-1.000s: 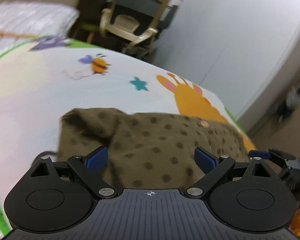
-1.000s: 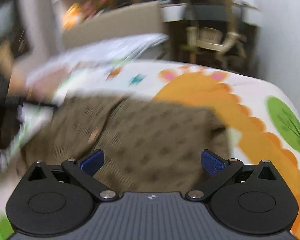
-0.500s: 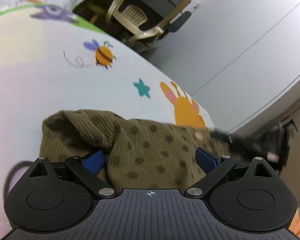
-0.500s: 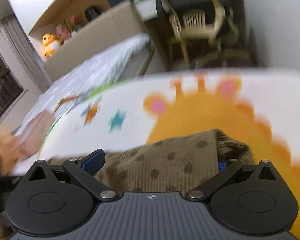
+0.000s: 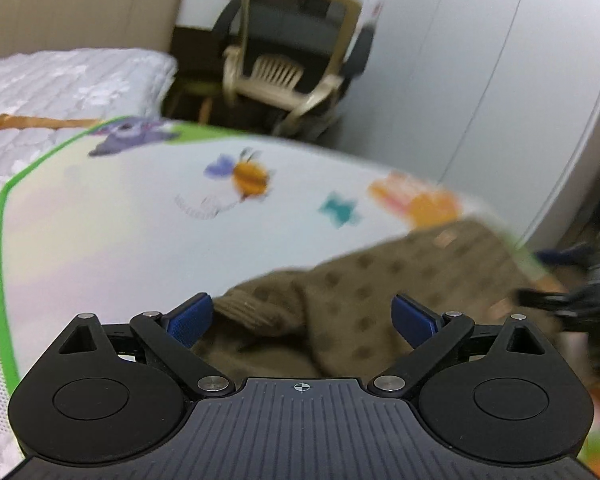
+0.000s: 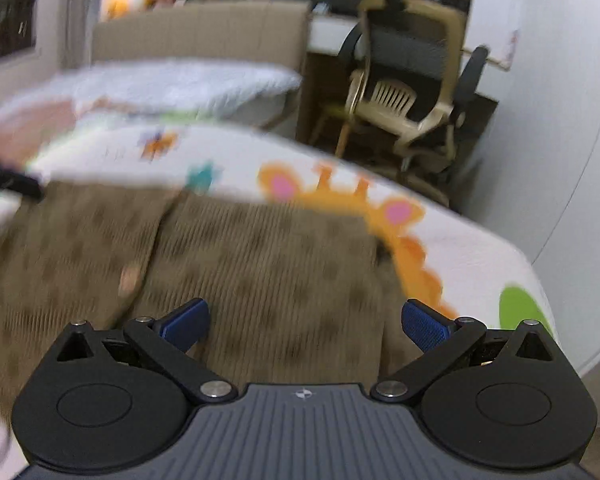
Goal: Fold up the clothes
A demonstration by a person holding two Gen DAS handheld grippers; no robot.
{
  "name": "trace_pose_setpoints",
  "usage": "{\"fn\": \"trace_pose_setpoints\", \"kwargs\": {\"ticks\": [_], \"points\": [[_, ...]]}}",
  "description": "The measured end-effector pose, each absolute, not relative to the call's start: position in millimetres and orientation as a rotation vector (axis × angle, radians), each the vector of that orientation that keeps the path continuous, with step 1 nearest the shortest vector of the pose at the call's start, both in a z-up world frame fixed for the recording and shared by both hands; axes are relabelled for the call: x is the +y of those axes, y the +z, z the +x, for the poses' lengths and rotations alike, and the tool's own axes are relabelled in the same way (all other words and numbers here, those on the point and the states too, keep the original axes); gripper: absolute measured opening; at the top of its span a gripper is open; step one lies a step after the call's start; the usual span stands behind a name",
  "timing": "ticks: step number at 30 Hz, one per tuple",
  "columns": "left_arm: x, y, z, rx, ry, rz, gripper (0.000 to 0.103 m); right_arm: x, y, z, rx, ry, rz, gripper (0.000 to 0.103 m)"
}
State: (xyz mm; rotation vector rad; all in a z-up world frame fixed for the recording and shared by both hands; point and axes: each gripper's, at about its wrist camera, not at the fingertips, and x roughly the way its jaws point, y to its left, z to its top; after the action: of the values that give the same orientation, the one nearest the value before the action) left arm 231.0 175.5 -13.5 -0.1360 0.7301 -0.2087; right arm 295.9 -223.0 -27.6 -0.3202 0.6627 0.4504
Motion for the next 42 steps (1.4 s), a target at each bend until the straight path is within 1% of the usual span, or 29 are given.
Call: {"fn": "trace_pose_setpoints", "kwargs": {"ticks": [2,6,7,9,12,17,19,20,22,23,24,26,28,30,34,36,39,42], "points": [[180,-16,232,0.730,-0.122,-0.097,0.100,-232,-39,283,0.688,0.446,-0.352,0.103],[213,-11,215,0.705,-0.019,-0.116,0.099,-264,-35,265,0.714,0.406,-0.282,0.103],[220,-10,211,0.700,-0.003,-0.122,0.099,-269,-34,261,0.703,0.390,-0.283,0.103],[232,-9,198,0.710,-0.071,-0.225,0.099,-271,-32,249,0.668,0.389,-0.300,0.103],[230,-14,172,0.731,-0.163,-0.357,0.099,-263,-27,233,0.610,0.439,-0.307,0.103],[203,-17,128,0.749,-0.146,-0.375,0.098,-228,-13,208,0.511,0.592,-0.323,0.103],[197,-19,114,0.752,-0.147,-0.401,0.094,-210,-11,201,0.486,0.654,-0.324,0.103],[193,-21,108,0.754,-0.148,-0.415,0.090,-200,-12,198,0.481,0.685,-0.318,0.103],[187,-22,102,0.742,-0.140,-0.414,0.088,-182,-13,192,0.471,0.748,-0.307,0.103],[184,-23,100,0.739,-0.139,-0.419,0.083,-172,-14,190,0.467,0.777,-0.301,0.103],[184,-24,98,0.738,-0.145,-0.447,0.072,-165,-16,188,0.472,0.797,-0.299,0.103],[183,-26,96,0.743,-0.170,-0.516,0.059,-151,-23,187,0.493,0.820,-0.306,0.103],[178,-27,94,0.736,-0.176,-0.522,0.055,-142,-31,187,0.516,0.822,-0.325,0.103],[177,-26,92,0.729,-0.190,-0.534,0.042,-138,-36,185,0.530,0.821,-0.347,0.103],[181,-20,96,0.709,-0.237,-0.612,0.042,-131,-29,154,0.413,0.899,-0.456,0.103],[176,-17,100,0.704,-0.256,-0.611,0.043,-118,-32,139,0.368,0.956,-0.527,0.103],[171,-17,106,0.714,-0.265,-0.620,0.045,-93,-42,134,0.365,0.976,-0.621,0.103],[169,-19,110,0.721,-0.261,-0.623,0.046,-76,-44,145,0.393,0.956,-0.608,0.103]]}}
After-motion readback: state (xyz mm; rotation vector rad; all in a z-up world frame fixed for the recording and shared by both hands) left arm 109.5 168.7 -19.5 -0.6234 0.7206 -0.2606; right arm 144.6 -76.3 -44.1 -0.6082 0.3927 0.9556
